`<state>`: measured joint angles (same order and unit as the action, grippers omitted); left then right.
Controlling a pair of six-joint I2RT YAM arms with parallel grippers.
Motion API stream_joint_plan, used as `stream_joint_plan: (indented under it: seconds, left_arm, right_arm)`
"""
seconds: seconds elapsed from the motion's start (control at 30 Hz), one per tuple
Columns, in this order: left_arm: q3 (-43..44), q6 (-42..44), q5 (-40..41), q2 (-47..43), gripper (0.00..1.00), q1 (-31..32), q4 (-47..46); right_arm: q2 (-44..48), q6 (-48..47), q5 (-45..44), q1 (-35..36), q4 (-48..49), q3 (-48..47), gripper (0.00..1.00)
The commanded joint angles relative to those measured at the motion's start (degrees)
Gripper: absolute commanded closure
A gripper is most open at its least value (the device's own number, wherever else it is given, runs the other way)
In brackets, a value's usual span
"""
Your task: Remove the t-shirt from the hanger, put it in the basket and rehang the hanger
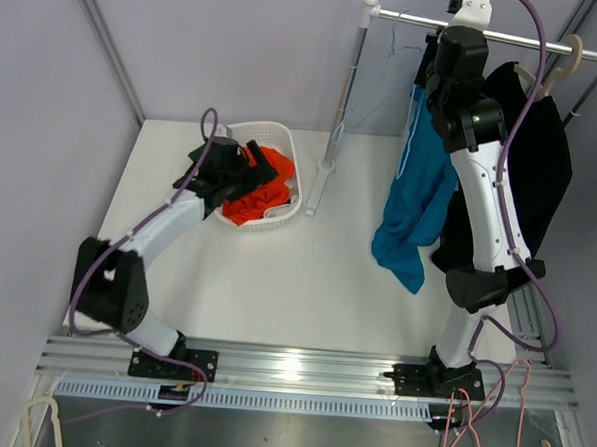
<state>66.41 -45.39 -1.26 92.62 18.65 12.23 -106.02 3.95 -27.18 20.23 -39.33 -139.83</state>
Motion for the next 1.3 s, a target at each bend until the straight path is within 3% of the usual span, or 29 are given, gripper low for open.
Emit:
stream_joint_plan:
  seconds: [0.0, 0.27, 0.7, 0.87, 1.27]
  left_arm:
    - [0.7, 2.6, 2.7, -12.5, 0.01, 1.6, 4.4]
    - [-2.2, 3.7, 10.0, -27.2, 0.01, 9.1, 7.4]
    - [-4.3, 5.1, 11.8, -27.3, 0.0, 11.5, 5.5]
    - [-4.5, 5.6, 12.2, -26.7, 0.01, 11.6, 5.5]
    - [-5.2, 5.4, 11.9, -26.4, 0.0, 12.1, 5.7]
  right_arm:
    - [-1.0, -3.7, -2.2, -0.2, 5.8, -1.3, 1.0]
    - [-5.8, -7.7, -3.2, -0.2, 14.5, -2.9, 1.0]
    - [-11.8, -9.8, -1.7, -0.5, 23.4, -4.3, 1.0]
    - [-14.7, -7.6, 0.3, -1.6, 21.1, -7.9, 1.0]
    - [-10.6, -1.6, 6.8, -2.0, 15.8, -2.8, 1.0]
